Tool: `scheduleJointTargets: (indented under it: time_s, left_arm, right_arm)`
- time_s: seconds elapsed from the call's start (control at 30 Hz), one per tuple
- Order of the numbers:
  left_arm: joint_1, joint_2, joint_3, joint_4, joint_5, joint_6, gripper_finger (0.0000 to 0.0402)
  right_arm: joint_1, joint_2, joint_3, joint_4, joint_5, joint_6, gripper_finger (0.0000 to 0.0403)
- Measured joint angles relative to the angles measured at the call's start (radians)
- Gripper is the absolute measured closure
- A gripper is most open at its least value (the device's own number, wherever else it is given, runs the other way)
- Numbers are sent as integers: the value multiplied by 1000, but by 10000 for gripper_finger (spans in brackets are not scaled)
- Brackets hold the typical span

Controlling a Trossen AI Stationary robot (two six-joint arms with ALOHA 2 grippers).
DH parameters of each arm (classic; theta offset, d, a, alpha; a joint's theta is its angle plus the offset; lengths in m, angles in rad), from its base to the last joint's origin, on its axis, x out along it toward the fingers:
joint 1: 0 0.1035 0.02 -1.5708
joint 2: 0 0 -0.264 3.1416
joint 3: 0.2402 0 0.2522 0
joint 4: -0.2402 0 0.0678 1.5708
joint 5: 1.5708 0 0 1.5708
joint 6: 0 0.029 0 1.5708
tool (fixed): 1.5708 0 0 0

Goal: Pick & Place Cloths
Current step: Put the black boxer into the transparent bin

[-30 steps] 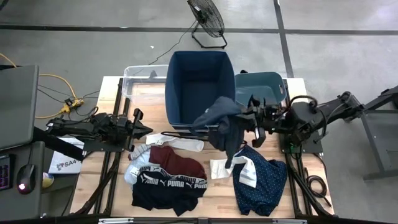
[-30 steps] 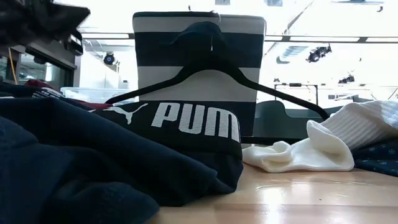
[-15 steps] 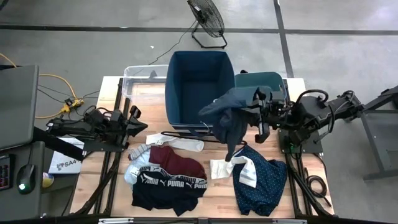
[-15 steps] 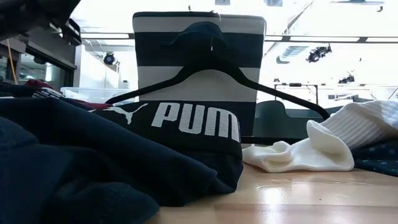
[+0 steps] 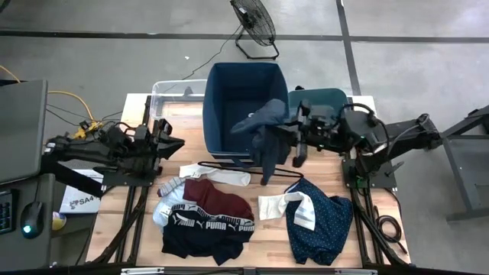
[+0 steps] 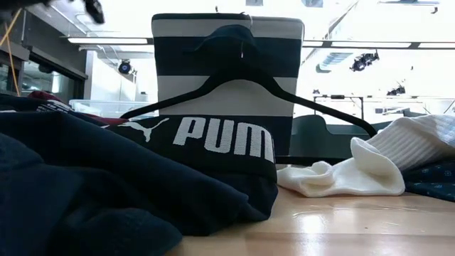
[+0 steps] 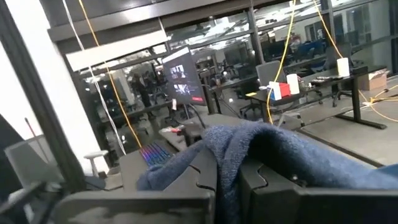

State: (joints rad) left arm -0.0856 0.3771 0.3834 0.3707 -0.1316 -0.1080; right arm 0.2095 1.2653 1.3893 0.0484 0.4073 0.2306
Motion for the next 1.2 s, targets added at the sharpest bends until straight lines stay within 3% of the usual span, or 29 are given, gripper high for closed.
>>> scheduleJointTargets:
  time_s: [0.2,0.37,0.47,0.63,0.73,0.93,1.2]
  left_arm:
    - [0,254,285,-92,-170,146,248]
    - [0,433,513,-90,-188,337,159]
    - [0,543,642,-117,-199,425,112]
    - [0,742,860,-265,-319,507,50]
    - [0,853,986,-355,-399,523,31]
    - [0,1011,1189,-459,-407,542,25]
    - [0,1128,1274,-504,-498,581,25]
  right_arm:
    - [-90,55,40,-54,35,7,398]
    - [-156,71,40,-78,91,17,398]
    - [-192,86,40,-75,89,48,398]
    - [-237,97,40,-59,22,46,398]
    - [-250,98,40,-48,2,31,398]
    - [-278,98,40,-48,-18,26,398]
    - [-284,98,40,-52,-84,26,398]
